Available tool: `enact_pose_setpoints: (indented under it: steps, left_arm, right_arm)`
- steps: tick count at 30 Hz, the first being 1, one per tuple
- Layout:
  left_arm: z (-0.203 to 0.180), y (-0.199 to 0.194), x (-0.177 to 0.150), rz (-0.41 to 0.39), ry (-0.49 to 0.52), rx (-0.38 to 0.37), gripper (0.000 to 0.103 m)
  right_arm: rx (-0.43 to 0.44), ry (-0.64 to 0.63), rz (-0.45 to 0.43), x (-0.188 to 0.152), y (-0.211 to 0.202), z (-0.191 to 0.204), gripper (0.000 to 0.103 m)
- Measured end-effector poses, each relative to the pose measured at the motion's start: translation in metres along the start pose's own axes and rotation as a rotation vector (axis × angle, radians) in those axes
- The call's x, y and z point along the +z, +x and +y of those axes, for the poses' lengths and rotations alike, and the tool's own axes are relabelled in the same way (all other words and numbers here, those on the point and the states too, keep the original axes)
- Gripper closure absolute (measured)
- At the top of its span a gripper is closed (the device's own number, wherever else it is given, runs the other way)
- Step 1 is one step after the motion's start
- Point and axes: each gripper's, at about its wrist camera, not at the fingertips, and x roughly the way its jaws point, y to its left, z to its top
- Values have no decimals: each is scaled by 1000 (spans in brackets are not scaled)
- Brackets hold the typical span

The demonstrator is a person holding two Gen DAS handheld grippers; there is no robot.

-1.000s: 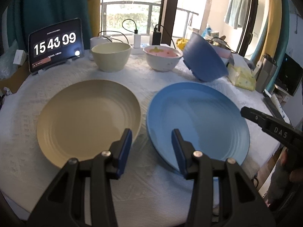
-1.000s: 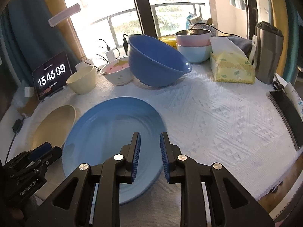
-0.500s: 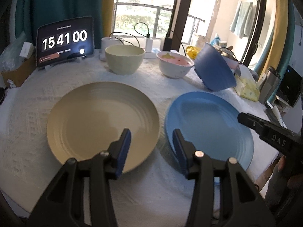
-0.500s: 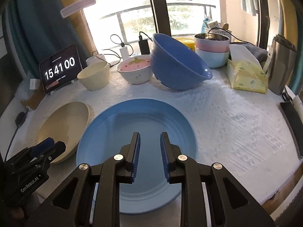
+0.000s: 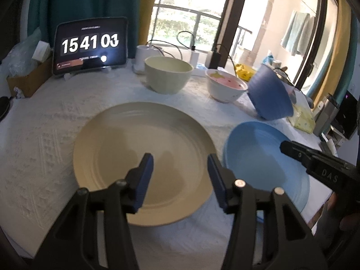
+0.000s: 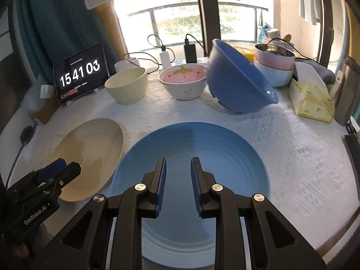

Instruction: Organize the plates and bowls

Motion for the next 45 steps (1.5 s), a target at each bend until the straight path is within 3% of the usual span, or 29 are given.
enact_pose_setpoints:
  steps: [23, 33, 40, 45]
  left_arm:
    - [65, 5, 12, -26, -103, 65, 50]
    - [101, 2, 14, -64, -176, 159, 50]
    - [119, 11, 9, -30, -202, 203, 49]
    - [126, 19, 7, 5, -216, 195, 49]
  right_arm:
    - [57, -85, 71, 20, 43, 58, 79]
    - [85, -105, 112, 25, 67, 79, 79]
    - [88, -115, 136, 28, 81, 88, 78]
    - [80, -118, 160, 31, 93, 92, 78]
